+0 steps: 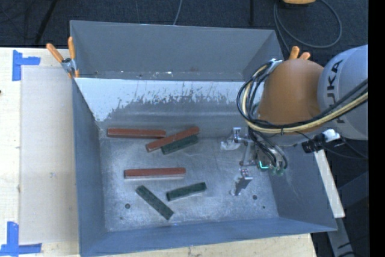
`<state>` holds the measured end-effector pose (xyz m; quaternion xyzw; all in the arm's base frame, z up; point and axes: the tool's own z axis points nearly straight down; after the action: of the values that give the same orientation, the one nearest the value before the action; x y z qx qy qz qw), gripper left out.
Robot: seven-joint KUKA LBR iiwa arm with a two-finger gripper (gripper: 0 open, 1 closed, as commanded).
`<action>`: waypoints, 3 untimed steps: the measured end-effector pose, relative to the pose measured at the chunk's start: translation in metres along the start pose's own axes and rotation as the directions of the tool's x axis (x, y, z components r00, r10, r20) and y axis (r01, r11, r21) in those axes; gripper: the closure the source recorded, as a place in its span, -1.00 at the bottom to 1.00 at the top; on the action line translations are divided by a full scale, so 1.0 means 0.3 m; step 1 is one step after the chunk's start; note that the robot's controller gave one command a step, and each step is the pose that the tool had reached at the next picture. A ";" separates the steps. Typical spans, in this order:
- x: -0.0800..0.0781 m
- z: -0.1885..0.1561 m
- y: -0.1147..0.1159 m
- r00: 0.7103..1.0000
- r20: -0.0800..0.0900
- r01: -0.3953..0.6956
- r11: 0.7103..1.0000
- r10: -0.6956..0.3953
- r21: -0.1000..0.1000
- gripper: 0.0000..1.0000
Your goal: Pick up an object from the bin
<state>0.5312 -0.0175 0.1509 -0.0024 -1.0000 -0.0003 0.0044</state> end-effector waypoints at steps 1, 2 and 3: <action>-0.006 -0.012 0.000 1.000 0.007 0.001 1.000 -0.001 0.000 -1.00; -0.048 0.252 0.158 1.000 0.020 -0.002 1.000 0.002 -0.001 1.00; -0.041 0.260 0.158 1.000 0.014 -0.001 1.000 0.001 0.000 -1.00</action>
Offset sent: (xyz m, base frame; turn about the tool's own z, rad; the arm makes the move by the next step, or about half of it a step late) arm 0.0095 0.0464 -0.0809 0.0029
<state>0.5429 0.0299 0.0729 -0.0028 -1.0000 -0.0005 -0.0025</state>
